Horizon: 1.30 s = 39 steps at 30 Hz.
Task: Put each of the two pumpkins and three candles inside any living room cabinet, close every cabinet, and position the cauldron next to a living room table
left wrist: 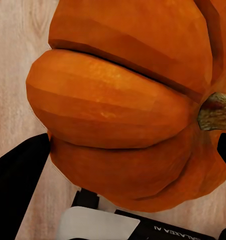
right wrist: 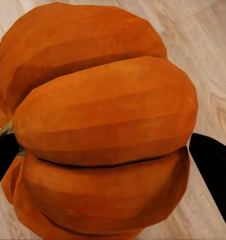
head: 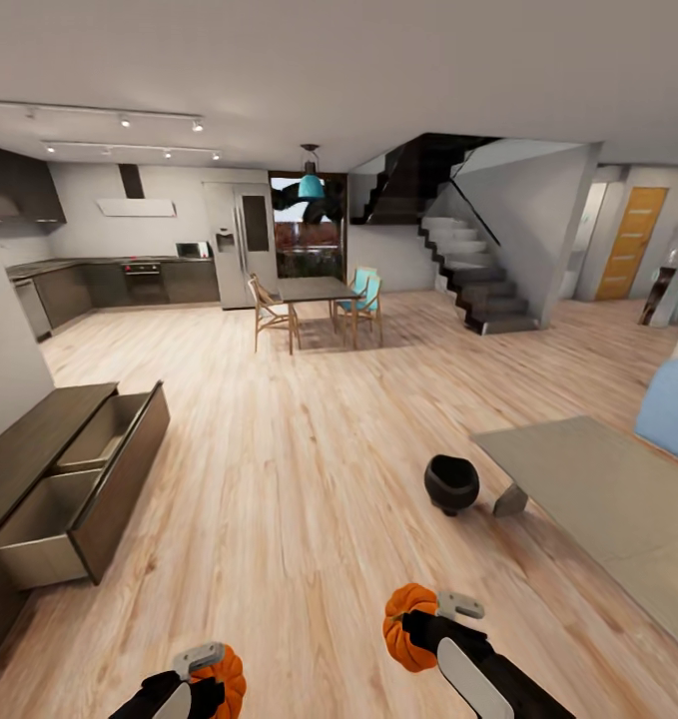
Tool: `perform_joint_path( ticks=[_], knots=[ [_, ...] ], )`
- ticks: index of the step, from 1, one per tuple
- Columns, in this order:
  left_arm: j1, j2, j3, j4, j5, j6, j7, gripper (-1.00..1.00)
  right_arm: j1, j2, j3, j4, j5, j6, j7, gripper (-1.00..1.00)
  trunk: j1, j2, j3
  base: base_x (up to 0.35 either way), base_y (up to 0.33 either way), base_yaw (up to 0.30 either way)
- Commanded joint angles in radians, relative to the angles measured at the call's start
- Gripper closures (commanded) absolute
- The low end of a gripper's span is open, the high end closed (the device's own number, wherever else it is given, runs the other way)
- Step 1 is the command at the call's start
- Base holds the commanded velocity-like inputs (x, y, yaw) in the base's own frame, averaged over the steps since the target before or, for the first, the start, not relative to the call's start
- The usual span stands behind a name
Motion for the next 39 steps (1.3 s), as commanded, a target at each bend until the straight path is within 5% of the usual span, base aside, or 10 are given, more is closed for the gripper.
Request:
perform_joint_path(
  ticks=[1,39],
  knots=[
    [-0.001,0.001,-0.008,-0.003,0.009,0.002,0.009,1.00,-0.001,-0.001,0.004,-0.002,-0.002,0.002,-0.007,1.00,0.001,-0.001,-0.001,0.336,0.000,0.009],
    [-0.001,0.001,-0.009,-0.003,0.008,0.002,0.010,1.00,-0.001,-0.001,0.000,-0.004,-0.006,0.002,-0.006,1.00,0.001,-0.001,-0.009,0.336,0.000,0.093]
  ],
)
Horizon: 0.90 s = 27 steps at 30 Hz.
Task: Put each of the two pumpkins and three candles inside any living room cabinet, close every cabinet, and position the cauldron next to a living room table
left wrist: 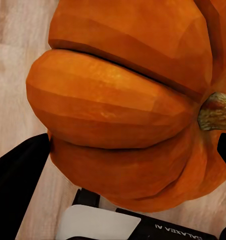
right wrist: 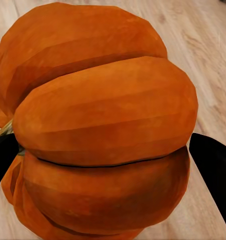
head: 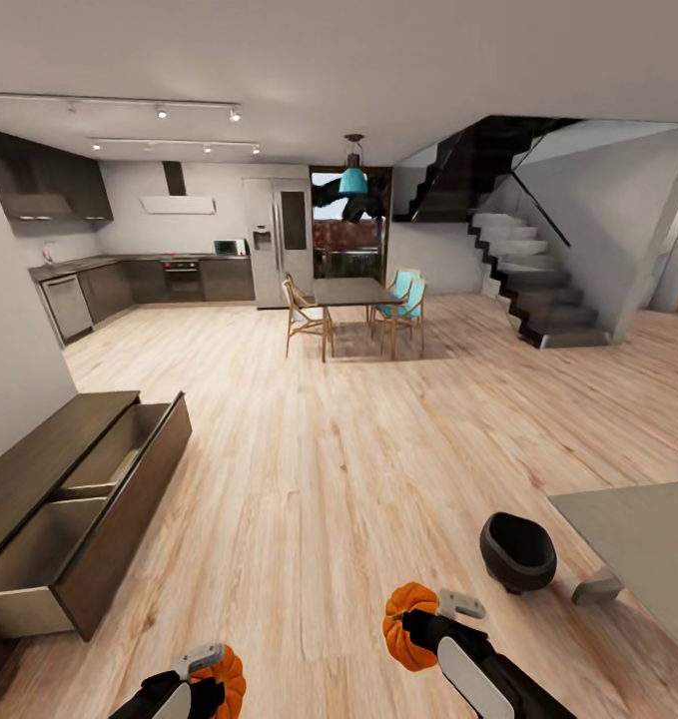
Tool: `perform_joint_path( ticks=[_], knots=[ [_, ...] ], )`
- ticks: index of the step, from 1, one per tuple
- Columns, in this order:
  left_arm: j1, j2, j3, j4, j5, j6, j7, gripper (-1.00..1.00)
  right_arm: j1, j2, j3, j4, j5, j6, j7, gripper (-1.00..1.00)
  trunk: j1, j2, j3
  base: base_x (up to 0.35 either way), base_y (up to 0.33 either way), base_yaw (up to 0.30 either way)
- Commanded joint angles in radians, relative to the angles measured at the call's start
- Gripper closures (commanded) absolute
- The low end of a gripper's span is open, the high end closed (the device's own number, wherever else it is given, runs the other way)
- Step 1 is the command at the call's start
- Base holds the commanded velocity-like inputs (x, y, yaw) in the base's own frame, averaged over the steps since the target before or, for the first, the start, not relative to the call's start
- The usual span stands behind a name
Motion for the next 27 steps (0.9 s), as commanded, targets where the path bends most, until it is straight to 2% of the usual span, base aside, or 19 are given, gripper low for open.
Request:
perform_joint_path(
  ticks=[1,16,22,27],
  knots=[
    [-0.001,0.001,-0.008,-0.003,0.009,0.002,0.010,1.00,-0.001,-0.001,0.004,-0.002,-0.002,0.002,-0.007,1.00,0.001,-0.001,-0.001,0.336,0.000,0.029],
    [-0.001,0.001,-0.009,-0.003,0.009,0.002,0.010,1.00,-0.001,-0.001,0.004,-0.002,-0.002,0.002,-0.007,1.00,0.001,-0.001,-0.001,0.335,0.000,0.006],
    [-0.001,0.001,-0.011,-0.003,0.009,0.001,0.010,1.00,-0.001,-0.001,0.004,-0.002,-0.002,0.002,-0.007,1.00,0.001,-0.001,-0.002,0.335,0.000,0.180],
    [-0.001,0.001,-0.012,-0.004,0.008,0.000,0.010,1.00,-0.001,-0.001,0.004,-0.002,-0.002,0.002,-0.006,1.00,0.001,-0.001,-0.002,0.335,0.000,0.037]
  ],
)
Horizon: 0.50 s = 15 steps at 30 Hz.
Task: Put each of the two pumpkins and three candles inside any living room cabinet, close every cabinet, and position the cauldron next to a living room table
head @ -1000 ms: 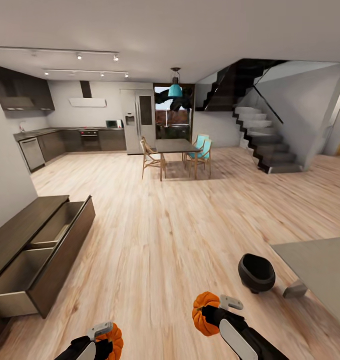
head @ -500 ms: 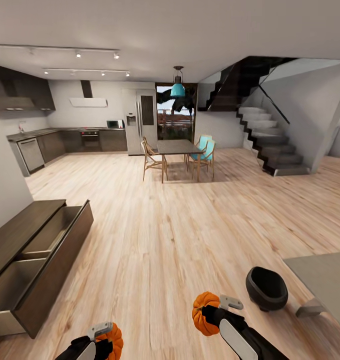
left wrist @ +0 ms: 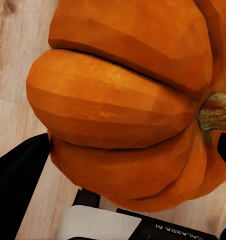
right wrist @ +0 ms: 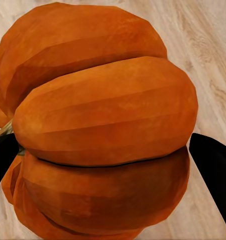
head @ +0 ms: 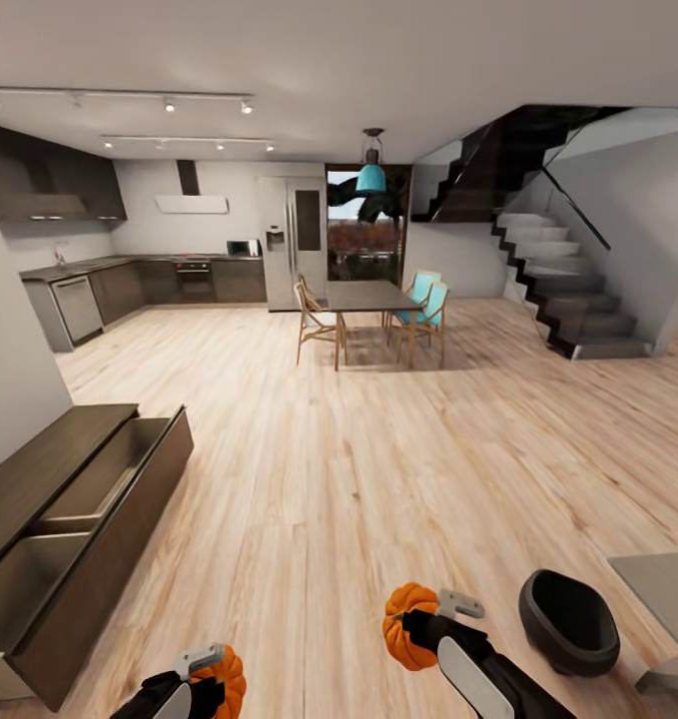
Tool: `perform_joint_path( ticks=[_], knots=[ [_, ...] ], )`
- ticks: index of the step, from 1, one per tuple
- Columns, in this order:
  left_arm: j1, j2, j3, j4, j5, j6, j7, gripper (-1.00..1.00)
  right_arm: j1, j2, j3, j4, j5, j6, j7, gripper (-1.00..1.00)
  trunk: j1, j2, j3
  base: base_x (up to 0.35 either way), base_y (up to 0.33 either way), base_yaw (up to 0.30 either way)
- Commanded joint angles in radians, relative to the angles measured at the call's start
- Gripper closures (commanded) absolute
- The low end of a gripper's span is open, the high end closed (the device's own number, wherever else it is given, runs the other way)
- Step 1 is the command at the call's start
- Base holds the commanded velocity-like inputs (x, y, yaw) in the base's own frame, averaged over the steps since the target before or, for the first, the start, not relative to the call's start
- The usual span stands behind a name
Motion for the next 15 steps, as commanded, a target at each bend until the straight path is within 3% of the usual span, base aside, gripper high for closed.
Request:
perform_joint_path(
  ticks=[1,6,15],
  knots=[
    [-0.001,0.001,-0.009,-0.003,0.008,0.002,0.010,1.00,-0.001,-0.001,0.004,-0.003,-0.002,0.002,-0.002,1.00,0.001,-0.001,-0.001,0.335,0.000,0.004],
    [-0.001,0.001,-0.009,-0.003,0.008,0.002,0.010,1.00,-0.001,-0.001,0.004,-0.003,-0.002,0.002,0.076,1.00,0.001,-0.001,-0.001,0.335,0.000,0.001],
    [-0.001,0.001,-0.010,-0.003,0.008,0.002,0.010,1.00,-0.001,-0.001,0.001,-0.003,-0.003,-0.004,0.089,1.00,0.001,-0.001,-0.001,0.333,0.000,0.024]
  ],
)
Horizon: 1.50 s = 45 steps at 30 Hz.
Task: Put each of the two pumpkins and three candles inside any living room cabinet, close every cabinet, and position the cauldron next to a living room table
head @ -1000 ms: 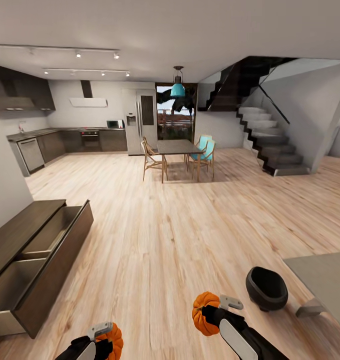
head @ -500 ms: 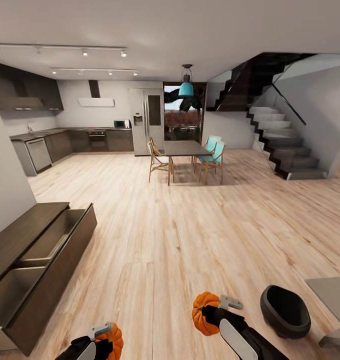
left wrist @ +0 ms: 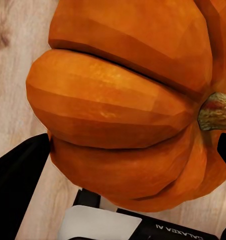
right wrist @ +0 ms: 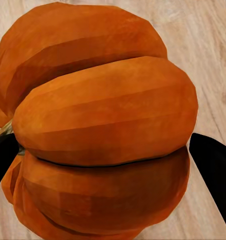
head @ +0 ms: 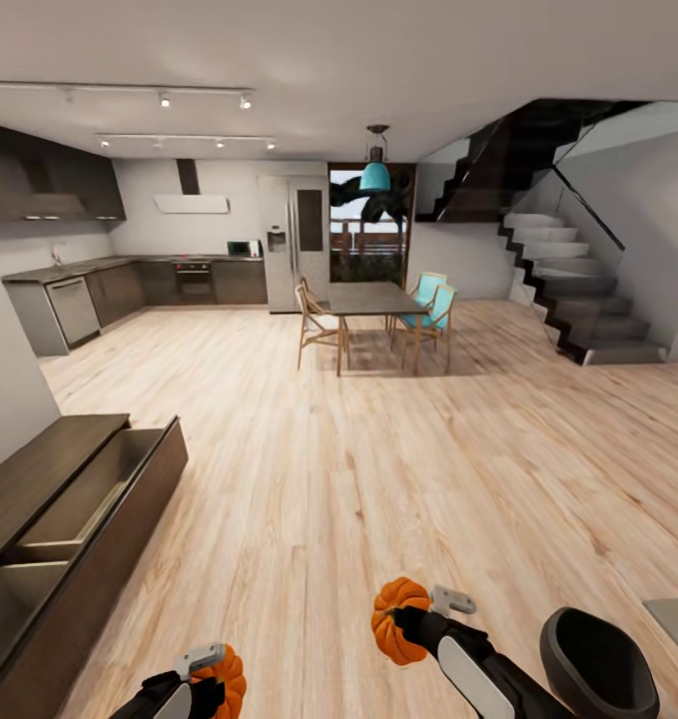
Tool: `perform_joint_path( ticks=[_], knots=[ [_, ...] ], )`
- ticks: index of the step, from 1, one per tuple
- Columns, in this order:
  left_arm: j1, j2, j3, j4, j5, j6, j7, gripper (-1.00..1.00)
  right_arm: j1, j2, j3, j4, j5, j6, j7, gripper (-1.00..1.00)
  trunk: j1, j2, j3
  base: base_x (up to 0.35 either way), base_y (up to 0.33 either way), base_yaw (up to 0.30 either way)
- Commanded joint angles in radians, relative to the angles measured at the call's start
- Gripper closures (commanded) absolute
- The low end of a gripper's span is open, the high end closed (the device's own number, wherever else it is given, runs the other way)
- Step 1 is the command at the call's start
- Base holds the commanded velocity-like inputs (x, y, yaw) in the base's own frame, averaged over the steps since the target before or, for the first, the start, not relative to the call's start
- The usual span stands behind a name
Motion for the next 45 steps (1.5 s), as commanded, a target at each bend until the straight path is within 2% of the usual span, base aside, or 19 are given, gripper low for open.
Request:
perform_joint_path(
  ticks=[1,3,12,45],
  knots=[
    [-0.001,0.001,-0.008,-0.003,0.009,0.002,0.010,1.00,-0.001,-0.001,0.005,-0.002,-0.006,-0.007,-0.008,1.00,0.001,-0.001,-0.001,0.331,0.000,0.017],
    [-0.001,0.001,-0.009,-0.003,0.009,0.002,0.010,1.00,-0.001,-0.001,0.004,-0.001,-0.014,-0.036,-0.001,1.00,0.001,-0.001,-0.001,0.330,0.000,0.008],
    [-0.001,0.001,-0.011,-0.002,0.007,0.002,0.010,1.00,-0.001,-0.001,0.009,-0.001,-0.003,-0.070,0.017,1.00,0.001,-0.001,-0.001,0.328,0.000,0.001],
    [-0.001,0.001,-0.012,-0.003,0.003,0.000,0.010,1.00,-0.001,-0.001,0.008,-0.001,-0.005,-0.071,0.017,1.00,0.001,-0.001,-0.001,0.324,0.000,0.023]
  ],
)
